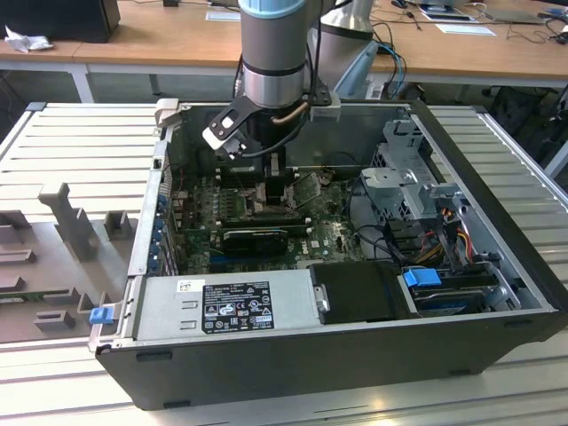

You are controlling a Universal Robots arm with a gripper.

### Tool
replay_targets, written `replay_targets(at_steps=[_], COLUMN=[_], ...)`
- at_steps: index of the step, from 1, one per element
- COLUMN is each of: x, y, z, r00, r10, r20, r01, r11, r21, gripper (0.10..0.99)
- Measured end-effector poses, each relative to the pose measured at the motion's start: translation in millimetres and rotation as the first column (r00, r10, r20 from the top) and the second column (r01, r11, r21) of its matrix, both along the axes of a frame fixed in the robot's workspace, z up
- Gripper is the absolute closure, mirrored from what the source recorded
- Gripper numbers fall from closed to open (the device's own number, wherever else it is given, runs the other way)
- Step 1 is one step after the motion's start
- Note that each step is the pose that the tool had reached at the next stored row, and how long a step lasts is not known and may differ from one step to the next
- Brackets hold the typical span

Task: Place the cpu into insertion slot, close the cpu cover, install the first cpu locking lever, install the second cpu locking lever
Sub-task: 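Place the cpu into insertion slot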

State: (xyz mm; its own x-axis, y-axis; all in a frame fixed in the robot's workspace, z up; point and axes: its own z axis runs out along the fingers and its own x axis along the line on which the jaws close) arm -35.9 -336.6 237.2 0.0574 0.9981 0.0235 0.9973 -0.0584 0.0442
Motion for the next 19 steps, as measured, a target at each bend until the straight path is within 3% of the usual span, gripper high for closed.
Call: replay_targets(at_steps=[3, 7, 19], x=[0.0, 0.1, -2.2], y=[1.5, 5.5, 15.4], z=[-5.6, -12.1, -30.3], r00=[1.0, 0.9984, 0.9986], r10=[0.001, 0.056, 0.053], r20=[-0.0001, 0.0, 0.0], r01=[-0.001, -0.056, -0.053], r11=[1.0, 0.9984, 0.9986], r21=[-0.001, -0.002, -0.002], gripper=[0.557, 0.557, 0.557])
